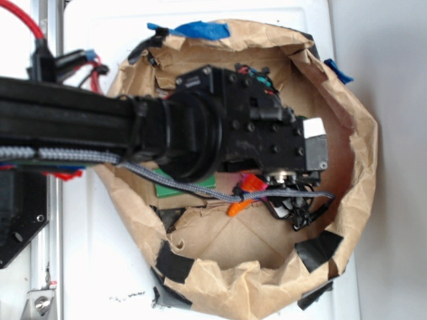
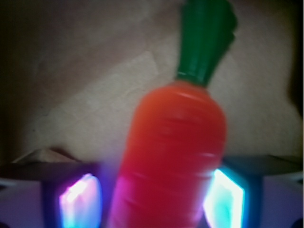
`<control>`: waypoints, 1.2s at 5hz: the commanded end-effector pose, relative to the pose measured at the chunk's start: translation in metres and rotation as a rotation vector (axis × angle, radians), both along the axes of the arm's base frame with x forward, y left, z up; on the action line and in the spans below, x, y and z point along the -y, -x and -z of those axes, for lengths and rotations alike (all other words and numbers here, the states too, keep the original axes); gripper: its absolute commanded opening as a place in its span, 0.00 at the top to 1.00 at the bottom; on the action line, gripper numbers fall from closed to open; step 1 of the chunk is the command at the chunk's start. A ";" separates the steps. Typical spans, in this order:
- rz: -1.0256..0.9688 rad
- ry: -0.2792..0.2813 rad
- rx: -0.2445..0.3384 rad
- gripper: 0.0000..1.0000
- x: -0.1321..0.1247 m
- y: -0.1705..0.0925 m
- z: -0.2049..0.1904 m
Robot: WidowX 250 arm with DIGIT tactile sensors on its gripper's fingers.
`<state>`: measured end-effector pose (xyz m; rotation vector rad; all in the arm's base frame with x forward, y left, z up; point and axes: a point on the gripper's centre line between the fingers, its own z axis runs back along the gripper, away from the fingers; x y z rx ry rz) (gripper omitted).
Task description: Grab the carrot.
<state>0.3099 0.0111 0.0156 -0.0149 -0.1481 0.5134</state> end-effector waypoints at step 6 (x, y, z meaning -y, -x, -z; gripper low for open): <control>0.538 -0.068 -0.041 1.00 -0.021 0.044 -0.179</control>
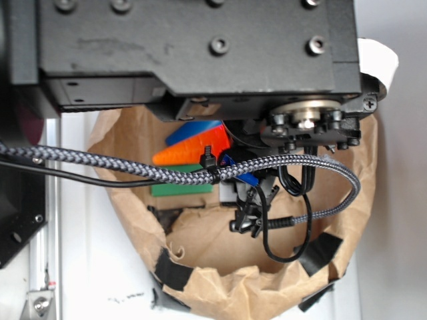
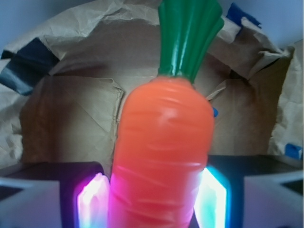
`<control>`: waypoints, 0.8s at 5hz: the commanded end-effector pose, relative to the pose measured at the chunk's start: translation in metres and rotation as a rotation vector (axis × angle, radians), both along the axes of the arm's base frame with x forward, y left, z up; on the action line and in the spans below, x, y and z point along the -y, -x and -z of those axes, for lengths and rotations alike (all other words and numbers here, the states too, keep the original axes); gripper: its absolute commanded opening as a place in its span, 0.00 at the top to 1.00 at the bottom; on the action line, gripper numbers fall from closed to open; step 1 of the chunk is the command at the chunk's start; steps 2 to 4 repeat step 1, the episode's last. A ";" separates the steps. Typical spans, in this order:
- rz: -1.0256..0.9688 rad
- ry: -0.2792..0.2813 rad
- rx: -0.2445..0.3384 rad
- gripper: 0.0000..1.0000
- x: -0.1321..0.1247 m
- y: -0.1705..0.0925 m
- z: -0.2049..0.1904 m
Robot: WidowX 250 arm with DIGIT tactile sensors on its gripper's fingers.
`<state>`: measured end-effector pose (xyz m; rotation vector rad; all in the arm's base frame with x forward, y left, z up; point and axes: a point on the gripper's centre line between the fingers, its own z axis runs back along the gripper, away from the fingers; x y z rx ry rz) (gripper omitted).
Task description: Grab the carrot.
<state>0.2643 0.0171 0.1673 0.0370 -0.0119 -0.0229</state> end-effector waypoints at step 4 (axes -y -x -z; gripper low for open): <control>0.008 0.037 0.117 1.00 -0.013 0.001 -0.028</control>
